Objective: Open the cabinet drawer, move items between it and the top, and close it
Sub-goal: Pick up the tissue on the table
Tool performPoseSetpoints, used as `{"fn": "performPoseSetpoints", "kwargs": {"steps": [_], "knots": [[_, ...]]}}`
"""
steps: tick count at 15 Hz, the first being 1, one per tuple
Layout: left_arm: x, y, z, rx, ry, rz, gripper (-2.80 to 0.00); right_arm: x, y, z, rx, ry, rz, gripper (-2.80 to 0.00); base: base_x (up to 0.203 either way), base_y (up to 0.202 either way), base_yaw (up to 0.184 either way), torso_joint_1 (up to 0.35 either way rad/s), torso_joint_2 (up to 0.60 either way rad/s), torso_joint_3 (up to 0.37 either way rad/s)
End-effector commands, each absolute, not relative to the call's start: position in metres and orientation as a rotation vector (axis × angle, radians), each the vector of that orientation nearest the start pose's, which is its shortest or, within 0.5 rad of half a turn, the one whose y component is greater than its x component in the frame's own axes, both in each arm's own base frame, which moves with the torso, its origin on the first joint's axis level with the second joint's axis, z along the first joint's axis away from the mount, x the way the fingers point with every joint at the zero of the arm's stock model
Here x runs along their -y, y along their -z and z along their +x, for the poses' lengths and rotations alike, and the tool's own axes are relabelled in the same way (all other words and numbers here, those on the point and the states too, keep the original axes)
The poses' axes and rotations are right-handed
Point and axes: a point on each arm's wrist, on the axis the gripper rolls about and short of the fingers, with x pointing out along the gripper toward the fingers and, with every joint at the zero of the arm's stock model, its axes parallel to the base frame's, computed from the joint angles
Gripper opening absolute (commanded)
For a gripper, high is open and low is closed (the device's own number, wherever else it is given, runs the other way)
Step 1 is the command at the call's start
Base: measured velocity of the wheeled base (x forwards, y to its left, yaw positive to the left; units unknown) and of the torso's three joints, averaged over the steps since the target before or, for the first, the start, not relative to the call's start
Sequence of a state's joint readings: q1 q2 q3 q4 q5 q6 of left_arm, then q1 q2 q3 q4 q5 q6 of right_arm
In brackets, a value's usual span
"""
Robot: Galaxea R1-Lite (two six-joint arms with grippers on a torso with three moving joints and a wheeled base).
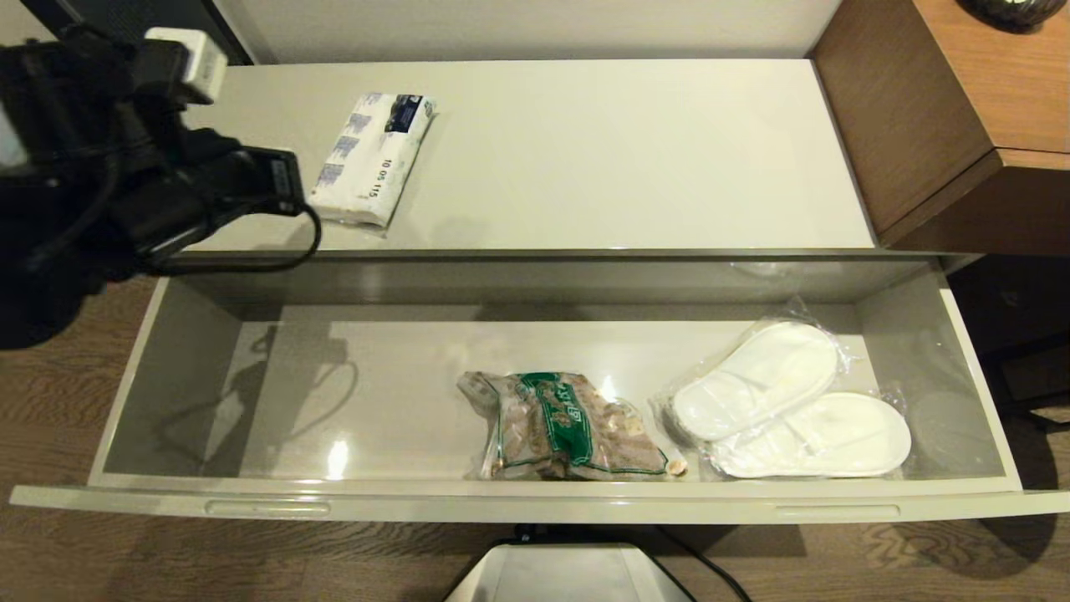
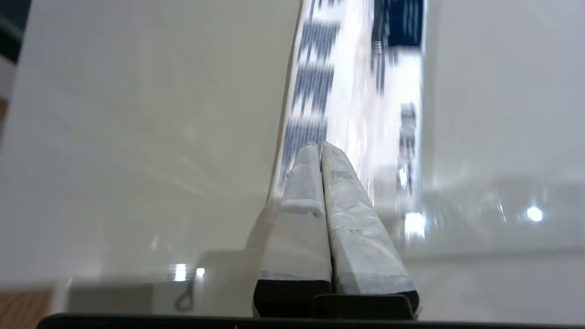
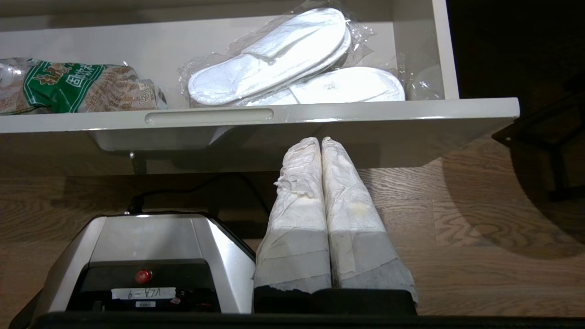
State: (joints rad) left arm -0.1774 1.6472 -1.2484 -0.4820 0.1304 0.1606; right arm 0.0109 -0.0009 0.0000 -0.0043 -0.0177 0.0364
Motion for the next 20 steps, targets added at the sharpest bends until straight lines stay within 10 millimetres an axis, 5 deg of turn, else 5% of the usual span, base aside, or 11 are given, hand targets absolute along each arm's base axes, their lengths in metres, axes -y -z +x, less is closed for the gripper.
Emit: {"fn": "performPoseSetpoints", "kwargs": {"steps": [1, 3, 4, 14, 20], "knots": [[0.076, -0.283, 0.376, 0.057, 0.008, 0.151, -2.8, 0.001, -0.075, -0.024, 0.022, 0.004, 0.037, -2.8, 0.0, 0.0, 0.0, 0.0, 0.0, 0.0], [0.087, -0.278, 0.391, 0.062, -0.088, 0.141, -2.8, 0.001, -0.075, -0.024, 0.022, 0.004, 0.037, -2.8, 0.0, 0.0, 0.0, 0.0, 0.0, 0.0], [0.089, -0.275, 0.395, 0.056, -0.119, 0.143, 0.0, 0.001, -0.075, -0.024, 0.022, 0.005, 0.037, -2.8, 0.0, 0.0, 0.0, 0.0, 0.0, 0.0], [0.121, -0.302, 0.384, 0.142, -0.058, 0.178, 0.0, 0.001, -0.075, -0.024, 0.022, 0.005, 0.037, -2.8, 0.0, 0.0, 0.0, 0.0, 0.0, 0.0], [0.125, -0.287, 0.39, 0.089, -0.105, 0.09, 0.0, 0.001, -0.075, -0.024, 0.023, 0.006, 0.037, -2.8, 0.0, 0.0, 0.0, 0.0, 0.0, 0.0]]}}
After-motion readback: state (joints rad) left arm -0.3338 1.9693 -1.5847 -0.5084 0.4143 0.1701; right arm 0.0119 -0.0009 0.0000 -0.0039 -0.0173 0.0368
